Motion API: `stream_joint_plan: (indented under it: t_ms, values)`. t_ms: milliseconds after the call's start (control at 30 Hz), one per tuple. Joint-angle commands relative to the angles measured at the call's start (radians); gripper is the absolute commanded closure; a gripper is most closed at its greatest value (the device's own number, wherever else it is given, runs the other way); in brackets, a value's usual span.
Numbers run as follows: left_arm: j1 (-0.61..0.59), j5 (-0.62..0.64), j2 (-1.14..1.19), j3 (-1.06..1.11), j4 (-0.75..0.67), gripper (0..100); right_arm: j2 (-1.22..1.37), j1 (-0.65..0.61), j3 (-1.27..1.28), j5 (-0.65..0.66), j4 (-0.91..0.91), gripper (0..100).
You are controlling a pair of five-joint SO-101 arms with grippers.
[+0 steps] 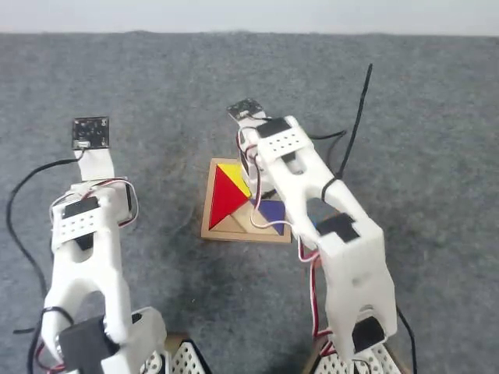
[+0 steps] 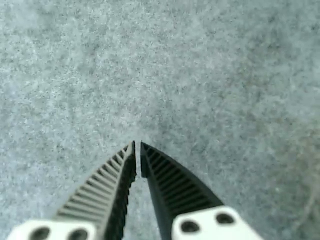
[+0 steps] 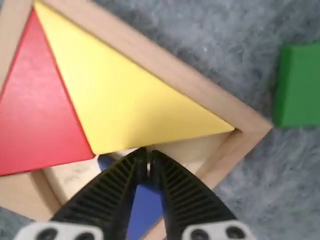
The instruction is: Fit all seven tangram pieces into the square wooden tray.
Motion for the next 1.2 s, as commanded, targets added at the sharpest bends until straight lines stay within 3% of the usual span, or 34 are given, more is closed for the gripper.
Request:
stream_joint_plan:
  t_ms: [0,233,567,767,967,1167]
  values:
    - [-0.008,-0.012,-0.041,-0.007,-0.02,98,0.039,-0.002,-0.212,0.095,0.111,96.8]
    - [-0.008,-0.012,-0.041,-0.007,-0.02,98,0.045,0.002,-0.382,0.287,0.251,96.7]
    - [-0.008,-0.014,-0.041,-0.007,-0.02,98,-0.016,0.048,-0.396,0.559,0.364,96.3]
    - [-0.008,-0.014,-0.041,-0.007,-0.02,98,-0.128,-0.016,-0.324,0.694,0.398,78.6]
    - [-0.008,-0.014,-0.041,-0.007,-0.02,98,-0.127,-0.147,-0.109,0.618,0.268,72.0]
    - [-0.008,-0.014,-0.041,-0.007,-0.02,98,-0.018,-0.156,-0.034,0.456,0.113,72.1]
